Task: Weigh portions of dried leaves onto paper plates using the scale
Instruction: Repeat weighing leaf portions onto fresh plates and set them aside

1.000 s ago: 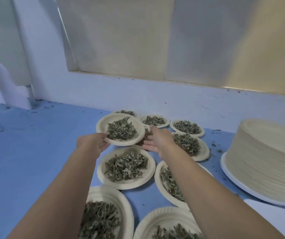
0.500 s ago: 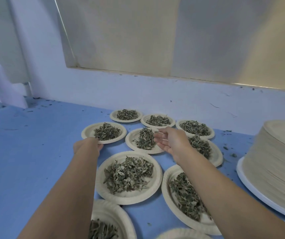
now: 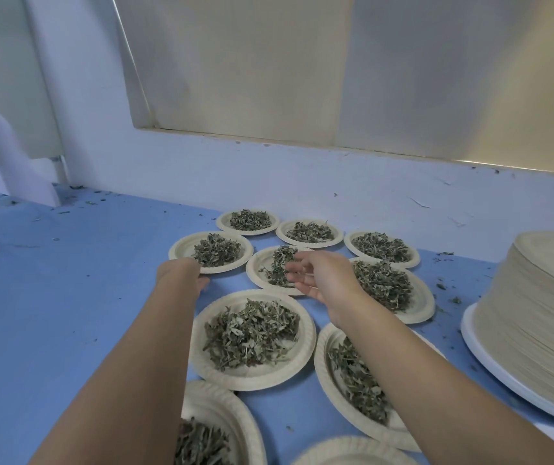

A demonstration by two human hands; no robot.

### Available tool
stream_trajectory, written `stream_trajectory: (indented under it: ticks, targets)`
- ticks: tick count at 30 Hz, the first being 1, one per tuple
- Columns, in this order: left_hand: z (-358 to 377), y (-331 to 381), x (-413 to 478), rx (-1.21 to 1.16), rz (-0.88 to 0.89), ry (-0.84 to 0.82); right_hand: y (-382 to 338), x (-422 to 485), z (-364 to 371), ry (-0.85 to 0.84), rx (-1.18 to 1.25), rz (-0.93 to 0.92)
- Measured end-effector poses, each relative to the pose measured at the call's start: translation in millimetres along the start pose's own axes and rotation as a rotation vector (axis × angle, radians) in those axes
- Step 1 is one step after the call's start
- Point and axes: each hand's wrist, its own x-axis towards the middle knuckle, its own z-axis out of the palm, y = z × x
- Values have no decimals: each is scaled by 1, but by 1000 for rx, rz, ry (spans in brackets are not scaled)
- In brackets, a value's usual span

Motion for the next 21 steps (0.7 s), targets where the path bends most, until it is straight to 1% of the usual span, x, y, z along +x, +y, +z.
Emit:
stream_trajectory:
  ticks: [2,4,7,8,10,13,15,21]
  targets:
    - [-2,1,-11,1,-4,-45,0,-4,-1,2,6,5]
    - [-2,0,-27,-49,-14,-26,-1,-10,-3,0,14,7]
    - [2,-4,-47,-119,77,-25,-4,-25,-8,-3,35,-11]
    - [4,-4,-59,-175,79,-37,-6,-31,-11,-2,42,-24]
    - [9,-7,-84,-184,78,-111,-9,-44,-18,1,44,-53]
    - [19,-10,-125,-217,24,-256,-12,-65,-34,3,11,-109]
    - [29,-14,-154,-202,37,-348,-12,-78,-48,8,-28,-159]
    - [63,-35,-241,-215,74,-548,-12,-111,-104,96,-254,-361]
